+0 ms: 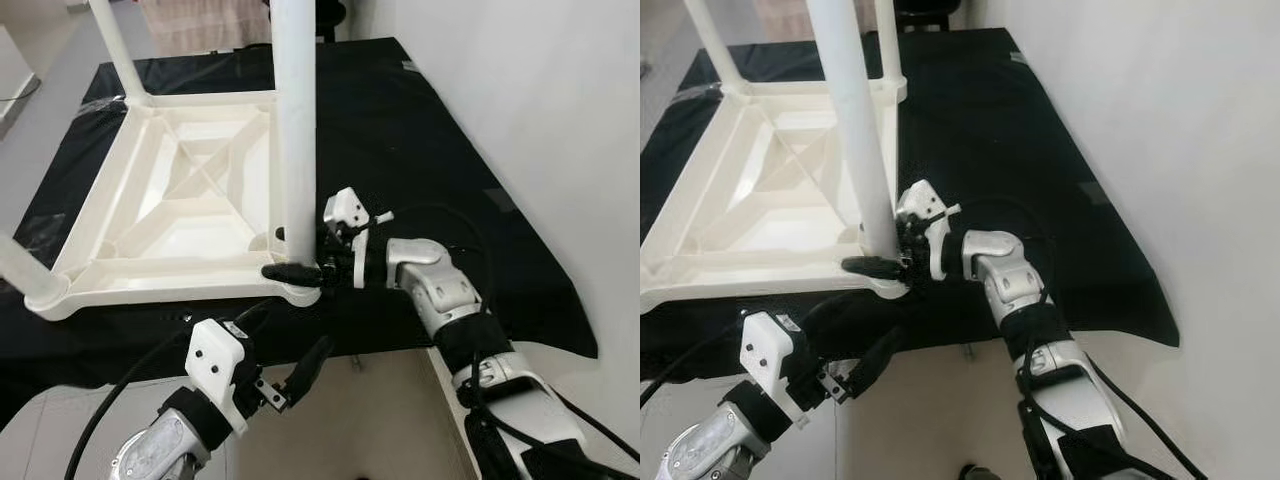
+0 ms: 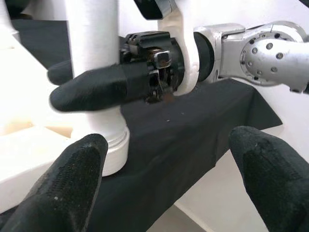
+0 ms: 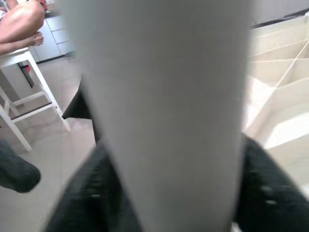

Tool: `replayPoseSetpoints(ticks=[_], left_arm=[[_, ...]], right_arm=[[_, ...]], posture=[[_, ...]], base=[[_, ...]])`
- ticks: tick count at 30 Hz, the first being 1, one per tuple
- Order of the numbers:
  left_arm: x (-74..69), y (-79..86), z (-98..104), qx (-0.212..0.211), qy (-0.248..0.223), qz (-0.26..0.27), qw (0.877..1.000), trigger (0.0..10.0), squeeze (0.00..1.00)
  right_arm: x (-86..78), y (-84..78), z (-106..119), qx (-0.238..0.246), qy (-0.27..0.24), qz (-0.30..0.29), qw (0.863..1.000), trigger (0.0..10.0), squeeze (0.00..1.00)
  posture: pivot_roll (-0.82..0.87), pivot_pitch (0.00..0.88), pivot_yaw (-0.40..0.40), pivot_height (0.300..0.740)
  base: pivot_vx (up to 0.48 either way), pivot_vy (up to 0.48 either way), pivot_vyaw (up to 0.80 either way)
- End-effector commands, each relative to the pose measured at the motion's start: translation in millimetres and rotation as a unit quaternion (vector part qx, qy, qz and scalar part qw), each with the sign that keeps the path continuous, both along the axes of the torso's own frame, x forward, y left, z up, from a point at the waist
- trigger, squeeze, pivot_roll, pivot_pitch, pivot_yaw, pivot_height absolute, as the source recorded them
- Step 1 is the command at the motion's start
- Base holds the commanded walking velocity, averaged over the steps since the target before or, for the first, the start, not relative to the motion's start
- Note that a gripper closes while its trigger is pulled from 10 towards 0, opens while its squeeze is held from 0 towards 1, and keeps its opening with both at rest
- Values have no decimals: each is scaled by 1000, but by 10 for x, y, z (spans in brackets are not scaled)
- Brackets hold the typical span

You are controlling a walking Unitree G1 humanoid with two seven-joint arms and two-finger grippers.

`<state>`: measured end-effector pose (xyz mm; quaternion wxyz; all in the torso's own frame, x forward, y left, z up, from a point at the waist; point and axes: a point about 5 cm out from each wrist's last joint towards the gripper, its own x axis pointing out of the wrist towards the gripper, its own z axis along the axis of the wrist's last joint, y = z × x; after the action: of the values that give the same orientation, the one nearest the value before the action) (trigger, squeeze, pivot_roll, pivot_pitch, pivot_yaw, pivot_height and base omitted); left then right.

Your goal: Building children table

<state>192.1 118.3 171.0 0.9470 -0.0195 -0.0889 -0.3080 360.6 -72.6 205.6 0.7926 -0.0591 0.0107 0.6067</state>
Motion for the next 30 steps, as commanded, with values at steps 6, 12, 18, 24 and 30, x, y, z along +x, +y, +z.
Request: replayPoseSetpoints(ticks=[6,12,18,24,30], left_arm=[[-38,-14,-41,-1,10,-4,1000,10000,0],[-46,-19,-27,-1,8,-3,1000,10000,0],[-49,8,-11,1,5,-1,1000,10000,0],[-14,30,-4,3,3,1,1000,10000,0],[14,25,-1,6,-2,8,1000,10000,0]], right_arm=[[-15,-83,-117,-19,18,7,1000,0,0],[15,-217,-264,-33,24,-96,995,0,0],[-20,-287,-543,-51,55,-358,931,0,0],[-271,-17,-604,-23,44,-419,907,0,0],[-59,274,-513,-7,14,-429,903,0,0]], posture=[[59,181,-8,740],[59,193,-14,740],[52,209,-24,740],[46,200,0,740],[60,189,-6,740]], base=[[0,0,0],[0,0,0],[0,0,0],[0,0,0],[0,0,0]])
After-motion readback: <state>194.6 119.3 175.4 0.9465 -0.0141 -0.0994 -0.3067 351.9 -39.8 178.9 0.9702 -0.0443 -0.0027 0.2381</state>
